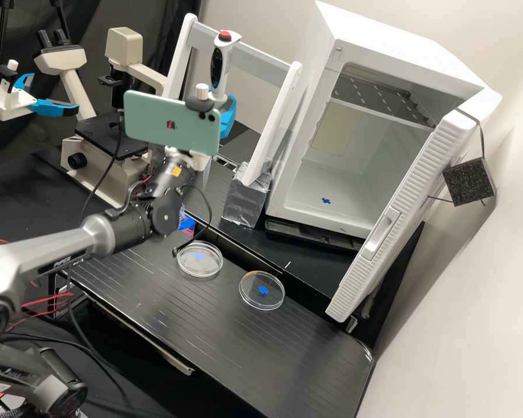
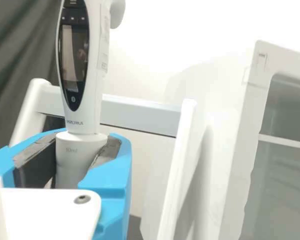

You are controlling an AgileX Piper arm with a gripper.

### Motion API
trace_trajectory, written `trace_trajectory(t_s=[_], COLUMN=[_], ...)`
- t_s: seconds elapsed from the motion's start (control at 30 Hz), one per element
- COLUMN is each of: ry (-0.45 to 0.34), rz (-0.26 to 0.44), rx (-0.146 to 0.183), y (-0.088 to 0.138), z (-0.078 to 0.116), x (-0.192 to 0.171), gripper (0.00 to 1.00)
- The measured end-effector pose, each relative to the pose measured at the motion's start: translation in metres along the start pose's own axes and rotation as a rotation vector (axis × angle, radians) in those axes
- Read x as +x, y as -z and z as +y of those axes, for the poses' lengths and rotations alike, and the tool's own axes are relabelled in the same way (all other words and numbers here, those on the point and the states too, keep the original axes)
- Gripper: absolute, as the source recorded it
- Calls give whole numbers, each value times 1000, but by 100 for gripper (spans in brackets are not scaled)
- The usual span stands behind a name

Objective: Use the pipette

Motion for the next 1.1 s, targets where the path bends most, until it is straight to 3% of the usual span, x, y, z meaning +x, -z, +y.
trace_trajectory(t_s=[0.23,0.57,0.7,0.77,0.83,0.9,0.97,1.0,1.03,1.1], ry=[23,67,79,86,103,176,271,329,357,416], rz=[-108,-150,-130,-131,-188,-258,-270,-246,-227,-174], rx=[39,58,69,98,124,143,168,174,152,165], y=[14,39,52,57,56,50,46,47,47,52], z=[12,13,11,8,10,9,3,-3,-7,-20], x=[44,82,95,103,112,119,124,127,129,133], gripper=[0,0,0,0,0,0,0,0,0,0])
